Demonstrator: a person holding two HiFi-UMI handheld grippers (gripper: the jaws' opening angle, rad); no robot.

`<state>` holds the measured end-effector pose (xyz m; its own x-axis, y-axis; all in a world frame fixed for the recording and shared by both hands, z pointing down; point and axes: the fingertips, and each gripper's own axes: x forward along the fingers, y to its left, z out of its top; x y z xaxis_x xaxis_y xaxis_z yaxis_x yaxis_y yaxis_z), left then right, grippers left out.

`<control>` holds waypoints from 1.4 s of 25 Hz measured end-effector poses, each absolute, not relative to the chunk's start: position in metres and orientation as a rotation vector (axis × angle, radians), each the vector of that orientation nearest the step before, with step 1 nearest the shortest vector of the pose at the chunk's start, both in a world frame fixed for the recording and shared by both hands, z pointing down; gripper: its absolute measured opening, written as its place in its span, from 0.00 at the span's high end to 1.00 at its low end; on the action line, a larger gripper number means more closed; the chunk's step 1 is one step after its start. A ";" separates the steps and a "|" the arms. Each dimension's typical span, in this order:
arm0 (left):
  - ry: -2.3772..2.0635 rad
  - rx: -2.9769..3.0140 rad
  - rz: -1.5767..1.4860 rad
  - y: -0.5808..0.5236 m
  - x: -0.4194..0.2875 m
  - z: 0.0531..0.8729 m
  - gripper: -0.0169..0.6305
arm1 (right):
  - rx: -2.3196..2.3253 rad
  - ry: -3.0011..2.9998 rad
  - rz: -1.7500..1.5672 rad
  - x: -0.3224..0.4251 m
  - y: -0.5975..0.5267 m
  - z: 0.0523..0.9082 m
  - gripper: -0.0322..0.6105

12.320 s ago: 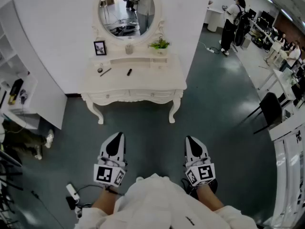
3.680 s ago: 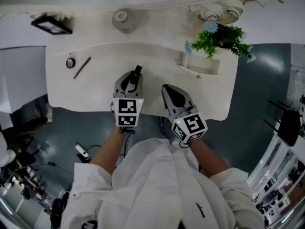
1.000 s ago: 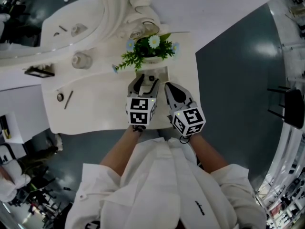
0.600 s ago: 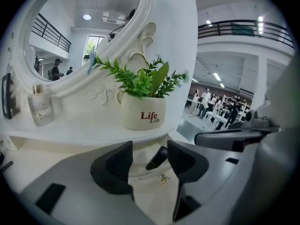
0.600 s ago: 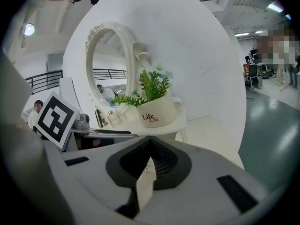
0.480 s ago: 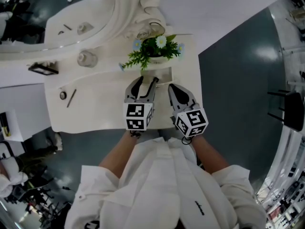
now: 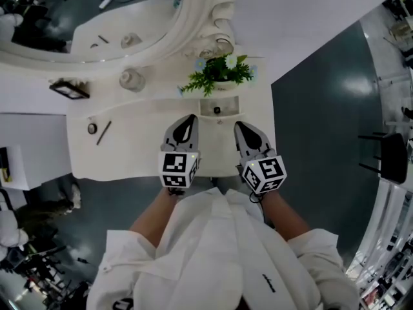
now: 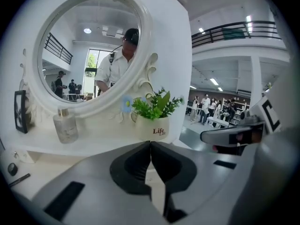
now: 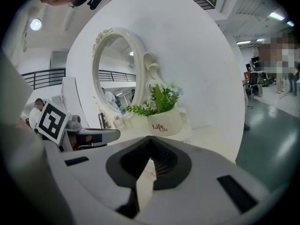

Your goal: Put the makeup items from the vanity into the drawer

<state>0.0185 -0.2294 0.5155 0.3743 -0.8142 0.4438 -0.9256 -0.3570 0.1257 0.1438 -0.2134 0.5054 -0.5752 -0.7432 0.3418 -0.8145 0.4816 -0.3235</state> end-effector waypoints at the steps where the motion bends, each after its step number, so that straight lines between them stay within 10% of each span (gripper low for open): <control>1: -1.522 2.296 0.420 -0.226 0.014 0.509 0.93 | 1.361 -2.570 0.680 0.143 -0.210 0.501 0.92; 35: -2.005 2.447 -0.162 -0.164 -0.177 0.313 0.93 | 1.698 -2.640 0.171 0.172 -0.175 0.329 0.93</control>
